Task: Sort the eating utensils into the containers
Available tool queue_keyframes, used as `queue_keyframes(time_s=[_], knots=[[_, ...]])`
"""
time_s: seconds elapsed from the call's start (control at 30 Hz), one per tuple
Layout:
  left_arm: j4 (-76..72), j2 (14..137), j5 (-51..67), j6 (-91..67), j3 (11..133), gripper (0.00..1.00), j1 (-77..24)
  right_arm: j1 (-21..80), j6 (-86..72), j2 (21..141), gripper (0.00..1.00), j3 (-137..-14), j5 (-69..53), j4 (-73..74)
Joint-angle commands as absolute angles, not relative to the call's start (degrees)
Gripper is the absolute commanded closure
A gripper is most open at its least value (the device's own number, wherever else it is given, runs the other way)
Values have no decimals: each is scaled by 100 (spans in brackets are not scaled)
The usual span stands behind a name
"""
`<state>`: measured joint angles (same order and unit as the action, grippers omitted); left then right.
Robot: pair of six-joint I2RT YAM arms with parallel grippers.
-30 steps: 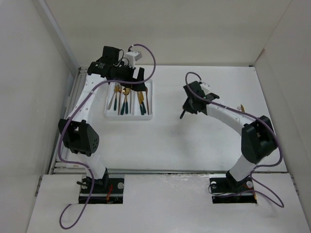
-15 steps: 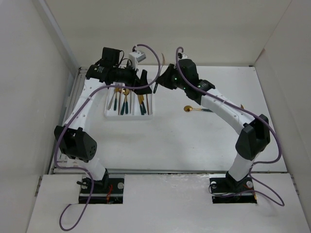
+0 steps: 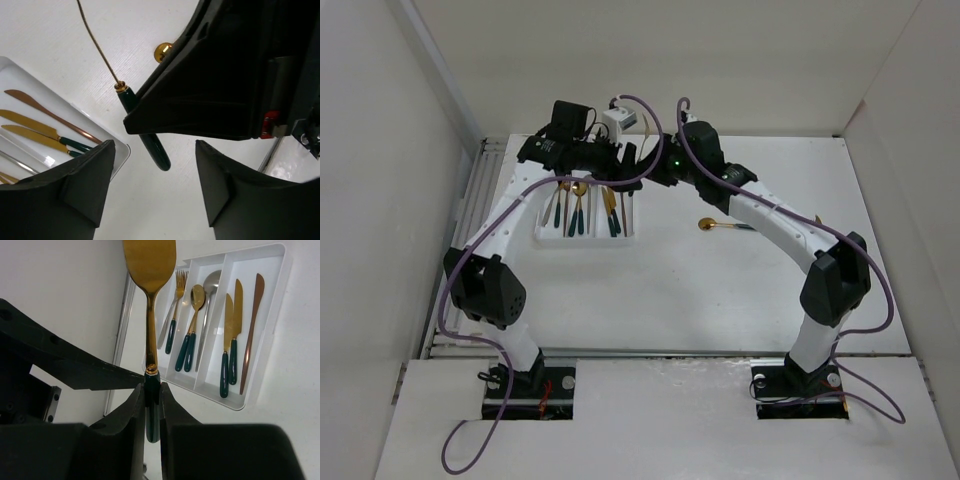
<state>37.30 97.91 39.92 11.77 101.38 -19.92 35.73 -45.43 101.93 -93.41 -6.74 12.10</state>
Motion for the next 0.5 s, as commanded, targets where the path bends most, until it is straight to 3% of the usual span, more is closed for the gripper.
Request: queue_keyframes(time_s=[0.0,0.13,0.27,0.33,0.43,0.47], knots=[[3419,9756,3937,1107,10090,39,-1969,3630,-4641,10037,100,-9589,-773,870],[3367,9756,3938,1055,9976,42,-1969,3630,-4825,9984,100,-9589,-773,870],[3313,9756,3938,984,9923,53,-1969,3630,-4887,9984,100,-9650,-966,870],[3313,9809,3999,984,9923,65,-1969,3630,-4939,10046,100,-9703,-967,870],[3313,9809,4061,984,9923,75,-1969,3630,-4939,10046,100,-9773,-967,870],[3313,9809,4061,984,9923,83,-1969,3630,-4939,10098,100,-9773,-1028,870]])
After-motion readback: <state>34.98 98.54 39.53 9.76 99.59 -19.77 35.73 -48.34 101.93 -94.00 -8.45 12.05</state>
